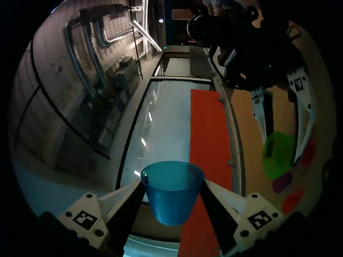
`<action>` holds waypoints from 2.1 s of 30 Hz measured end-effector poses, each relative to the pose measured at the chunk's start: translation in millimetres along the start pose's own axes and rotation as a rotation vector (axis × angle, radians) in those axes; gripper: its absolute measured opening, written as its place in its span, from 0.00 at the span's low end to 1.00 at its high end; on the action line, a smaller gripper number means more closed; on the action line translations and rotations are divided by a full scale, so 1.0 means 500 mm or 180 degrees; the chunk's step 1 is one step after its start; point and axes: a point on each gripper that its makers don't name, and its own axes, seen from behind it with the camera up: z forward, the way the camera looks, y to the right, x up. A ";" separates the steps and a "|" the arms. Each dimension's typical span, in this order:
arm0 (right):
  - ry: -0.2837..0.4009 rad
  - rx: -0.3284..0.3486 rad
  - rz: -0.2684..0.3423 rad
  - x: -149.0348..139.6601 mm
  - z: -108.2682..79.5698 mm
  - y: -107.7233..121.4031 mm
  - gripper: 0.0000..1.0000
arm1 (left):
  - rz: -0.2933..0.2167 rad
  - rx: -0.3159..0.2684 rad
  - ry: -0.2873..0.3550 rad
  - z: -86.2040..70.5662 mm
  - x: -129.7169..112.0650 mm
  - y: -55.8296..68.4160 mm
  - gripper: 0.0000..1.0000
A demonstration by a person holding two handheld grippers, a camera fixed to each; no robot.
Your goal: Pour water
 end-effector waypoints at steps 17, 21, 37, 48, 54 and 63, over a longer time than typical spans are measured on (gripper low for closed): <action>0.0021 -0.0030 0.0003 0.005 -0.004 0.004 0.90 | -0.1506 -0.0113 -0.0032 0.010 -0.034 0.018 0.85; 0.0029 -0.0036 0.0006 0.008 -0.005 0.005 0.90 | -0.1747 -0.0123 -0.0036 0.004 -0.038 0.018 0.85; 0.0050 -0.0070 0.0004 0.010 -0.011 0.012 0.90 | -0.2804 -0.0158 -0.0099 0.007 -0.065 0.019 0.85; 0.0057 -0.0089 0.0000 0.017 -0.016 0.013 0.90 | -0.3584 -0.0138 -0.0119 0.001 -0.104 0.014 0.85; 0.0062 -0.0105 0.0000 0.022 -0.020 0.014 0.90 | -0.3981 -0.0163 -0.0132 0.002 -0.122 0.024 0.85; 0.0044 -0.0147 0.0003 0.026 -0.030 0.017 0.90 | -0.4199 -0.0178 -0.0144 -0.007 -0.139 0.052 0.85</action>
